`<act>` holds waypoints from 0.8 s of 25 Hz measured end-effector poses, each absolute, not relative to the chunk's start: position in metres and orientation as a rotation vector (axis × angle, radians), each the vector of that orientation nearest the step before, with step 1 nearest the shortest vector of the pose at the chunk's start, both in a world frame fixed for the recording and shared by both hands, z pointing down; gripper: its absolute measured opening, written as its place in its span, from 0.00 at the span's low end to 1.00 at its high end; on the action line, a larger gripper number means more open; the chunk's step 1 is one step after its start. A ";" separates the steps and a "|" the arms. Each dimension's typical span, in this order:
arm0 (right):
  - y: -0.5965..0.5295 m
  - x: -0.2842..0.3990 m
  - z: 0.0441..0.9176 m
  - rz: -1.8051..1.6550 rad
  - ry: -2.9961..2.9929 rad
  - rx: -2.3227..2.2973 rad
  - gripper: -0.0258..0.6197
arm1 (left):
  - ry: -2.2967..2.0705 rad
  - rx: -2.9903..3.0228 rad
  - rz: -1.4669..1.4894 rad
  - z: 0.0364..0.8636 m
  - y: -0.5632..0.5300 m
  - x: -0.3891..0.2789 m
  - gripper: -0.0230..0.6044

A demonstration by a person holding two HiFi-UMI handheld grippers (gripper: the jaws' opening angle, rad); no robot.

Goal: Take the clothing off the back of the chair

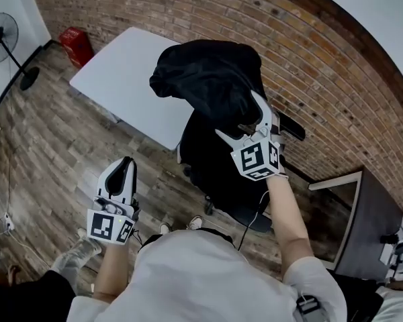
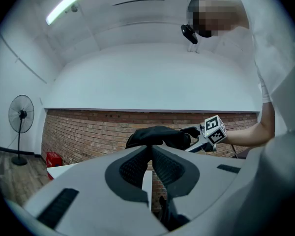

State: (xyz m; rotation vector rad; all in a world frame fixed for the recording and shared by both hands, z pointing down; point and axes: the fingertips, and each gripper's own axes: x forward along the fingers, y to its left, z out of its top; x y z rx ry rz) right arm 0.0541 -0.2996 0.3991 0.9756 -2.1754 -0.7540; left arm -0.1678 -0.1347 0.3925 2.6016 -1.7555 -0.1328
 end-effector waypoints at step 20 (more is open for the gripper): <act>-0.404 0.082 0.391 -0.659 -1.921 0.629 0.87 | -1.777 2.506 -0.107 0.408 -0.145 -0.179 0.11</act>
